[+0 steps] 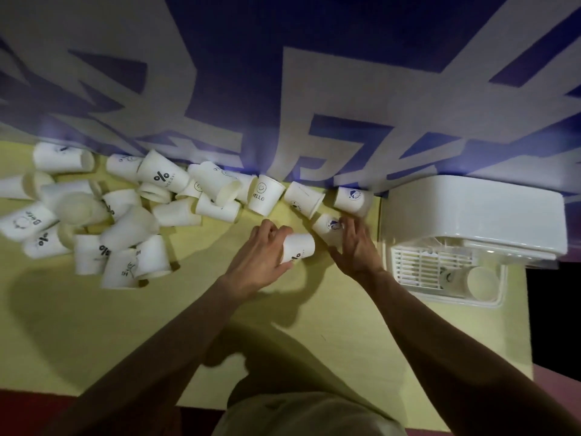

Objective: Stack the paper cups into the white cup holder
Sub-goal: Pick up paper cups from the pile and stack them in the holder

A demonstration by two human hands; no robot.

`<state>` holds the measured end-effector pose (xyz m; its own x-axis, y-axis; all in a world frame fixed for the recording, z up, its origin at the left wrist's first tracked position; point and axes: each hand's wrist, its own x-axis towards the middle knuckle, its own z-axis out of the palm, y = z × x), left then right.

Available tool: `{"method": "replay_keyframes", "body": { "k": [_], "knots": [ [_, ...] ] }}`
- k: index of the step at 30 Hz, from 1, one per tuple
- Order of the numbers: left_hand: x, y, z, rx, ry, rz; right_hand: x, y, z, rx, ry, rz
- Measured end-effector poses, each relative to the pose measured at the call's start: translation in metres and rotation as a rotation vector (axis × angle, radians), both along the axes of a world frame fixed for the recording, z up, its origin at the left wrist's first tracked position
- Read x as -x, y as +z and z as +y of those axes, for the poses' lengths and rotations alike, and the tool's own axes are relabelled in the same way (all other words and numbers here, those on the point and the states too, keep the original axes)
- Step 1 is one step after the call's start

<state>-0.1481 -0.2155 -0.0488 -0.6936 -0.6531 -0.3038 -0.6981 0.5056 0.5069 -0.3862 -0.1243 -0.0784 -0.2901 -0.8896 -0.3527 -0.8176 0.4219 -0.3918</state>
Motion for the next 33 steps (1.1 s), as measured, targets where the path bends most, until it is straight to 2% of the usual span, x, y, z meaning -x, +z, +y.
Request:
{"method": "replay_keyframes", "body": {
  "k": [4, 10, 14, 20, 25, 33],
  "knots": [
    [0.001, 0.02, 0.015, 0.015, -0.038, 0.024, -0.003, 0.01, 0.026, 0.079, -0.01, -0.047],
    [0.019, 0.055, 0.052, 0.037, -0.109, 0.056, -0.011, 0.069, 0.095, 0.306, -0.07, -0.085],
    [0.045, 0.076, 0.08, 0.051, -0.163, 0.104, 0.002, 0.095, 0.16, 0.418, -0.26, -0.146],
    [0.116, 0.104, 0.128, 0.05, -0.238, 0.245, 0.042, 0.11, 0.242, 0.405, -0.413, -0.121],
    [0.184, 0.122, 0.165, 0.023, -0.301, 0.349, 0.084, 0.121, 0.279, 0.42, -0.429, -0.116],
    [0.269, 0.131, 0.206, 0.223, -0.327, 0.202, 0.156, 0.124, 0.317, 0.456, -0.401, -0.152]
  ]
}}
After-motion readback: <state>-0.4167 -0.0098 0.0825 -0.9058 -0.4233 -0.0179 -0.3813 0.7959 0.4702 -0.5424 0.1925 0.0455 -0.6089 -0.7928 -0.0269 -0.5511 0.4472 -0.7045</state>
